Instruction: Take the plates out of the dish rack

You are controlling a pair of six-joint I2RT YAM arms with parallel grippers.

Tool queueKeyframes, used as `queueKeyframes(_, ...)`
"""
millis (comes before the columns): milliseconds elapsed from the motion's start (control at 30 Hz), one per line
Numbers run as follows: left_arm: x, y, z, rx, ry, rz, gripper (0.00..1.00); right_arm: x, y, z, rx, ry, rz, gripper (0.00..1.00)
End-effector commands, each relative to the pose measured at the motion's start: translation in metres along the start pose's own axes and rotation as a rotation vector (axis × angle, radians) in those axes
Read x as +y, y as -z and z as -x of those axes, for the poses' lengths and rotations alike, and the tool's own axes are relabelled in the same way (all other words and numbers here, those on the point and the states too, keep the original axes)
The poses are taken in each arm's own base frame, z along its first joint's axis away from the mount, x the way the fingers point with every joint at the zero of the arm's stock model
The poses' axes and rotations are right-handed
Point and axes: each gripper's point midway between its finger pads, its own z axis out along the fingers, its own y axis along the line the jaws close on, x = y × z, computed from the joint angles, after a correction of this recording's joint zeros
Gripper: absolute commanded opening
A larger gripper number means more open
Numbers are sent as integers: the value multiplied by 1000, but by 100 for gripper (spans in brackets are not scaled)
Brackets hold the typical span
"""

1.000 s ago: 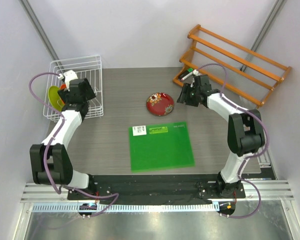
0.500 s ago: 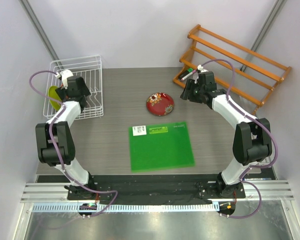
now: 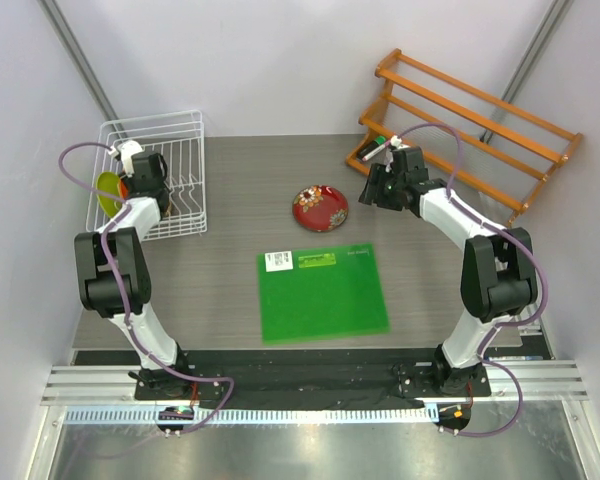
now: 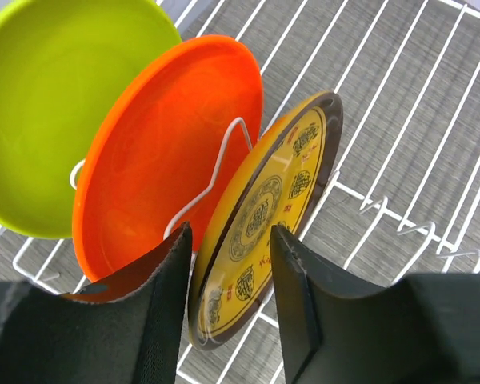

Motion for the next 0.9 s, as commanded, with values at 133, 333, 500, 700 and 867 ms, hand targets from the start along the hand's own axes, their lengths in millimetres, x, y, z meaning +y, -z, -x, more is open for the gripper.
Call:
queueKeyframes(133, 2, -1, 27, -73, 33, 17, 28, 8, -3, 5, -7, 26, 32, 60)
queueKeyframes(333, 3, -2, 21, -45, 18, 20, 3, 9, -2, 5, -5, 29, 41, 60)
queueKeyframes(500, 6, 5, 22, -45, 14, 17, 0, 11, -1, 5, -4, 29, 45, 60)
queueKeyframes(700, 10, 32, 50, -101, -17, 8, 0, 13, 3, 4, -4, 24, 57, 60)
queueKeyframes(867, 6, 61, 79, -159, -46, -31, 0, 15, 10, 2, -6, 24, 65, 60)
